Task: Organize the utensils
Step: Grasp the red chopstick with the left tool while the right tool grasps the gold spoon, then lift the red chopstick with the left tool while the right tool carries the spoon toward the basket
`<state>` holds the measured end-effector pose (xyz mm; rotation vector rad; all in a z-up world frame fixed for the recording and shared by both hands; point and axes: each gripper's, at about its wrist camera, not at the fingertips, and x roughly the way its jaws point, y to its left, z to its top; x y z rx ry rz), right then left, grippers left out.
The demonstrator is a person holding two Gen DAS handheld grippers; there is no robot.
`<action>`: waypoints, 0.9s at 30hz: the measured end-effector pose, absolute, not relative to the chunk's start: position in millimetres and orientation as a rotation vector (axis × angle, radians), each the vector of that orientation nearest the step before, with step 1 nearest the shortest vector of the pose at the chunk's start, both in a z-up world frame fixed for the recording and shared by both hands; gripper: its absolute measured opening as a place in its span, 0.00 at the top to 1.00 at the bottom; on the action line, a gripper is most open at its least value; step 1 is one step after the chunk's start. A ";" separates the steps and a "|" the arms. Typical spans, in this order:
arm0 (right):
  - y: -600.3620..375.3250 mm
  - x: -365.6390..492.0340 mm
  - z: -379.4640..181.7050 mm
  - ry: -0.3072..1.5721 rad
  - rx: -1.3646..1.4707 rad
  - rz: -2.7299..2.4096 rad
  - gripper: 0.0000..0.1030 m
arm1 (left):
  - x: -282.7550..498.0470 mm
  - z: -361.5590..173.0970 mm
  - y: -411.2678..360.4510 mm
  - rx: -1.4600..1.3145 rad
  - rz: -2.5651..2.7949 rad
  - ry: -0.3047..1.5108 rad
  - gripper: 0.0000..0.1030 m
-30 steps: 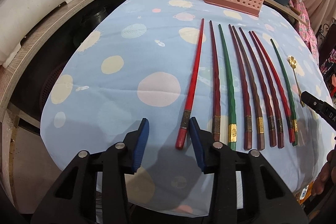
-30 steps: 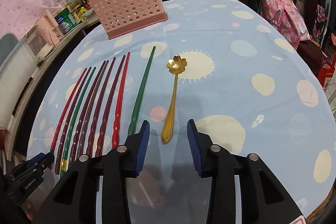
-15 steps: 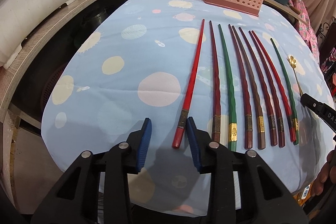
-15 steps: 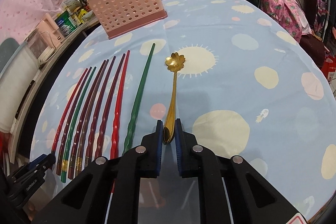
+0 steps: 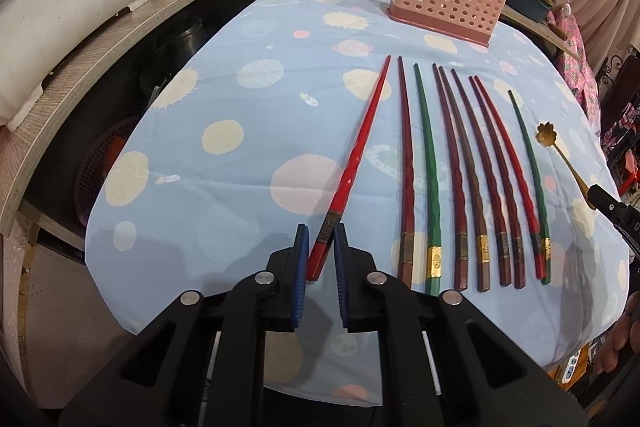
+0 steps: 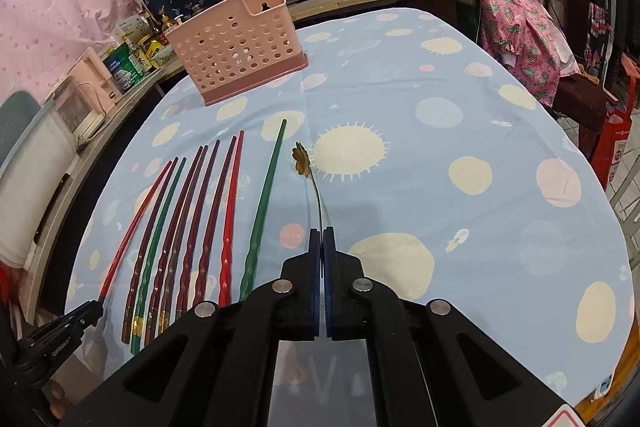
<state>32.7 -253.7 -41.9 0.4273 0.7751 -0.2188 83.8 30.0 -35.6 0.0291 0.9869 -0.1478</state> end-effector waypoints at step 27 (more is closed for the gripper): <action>-274.9 37.3 28.8 0.633 0.397 -0.195 0.98 | 113.3 10.9 44.0 0.007 -0.192 0.883 0.51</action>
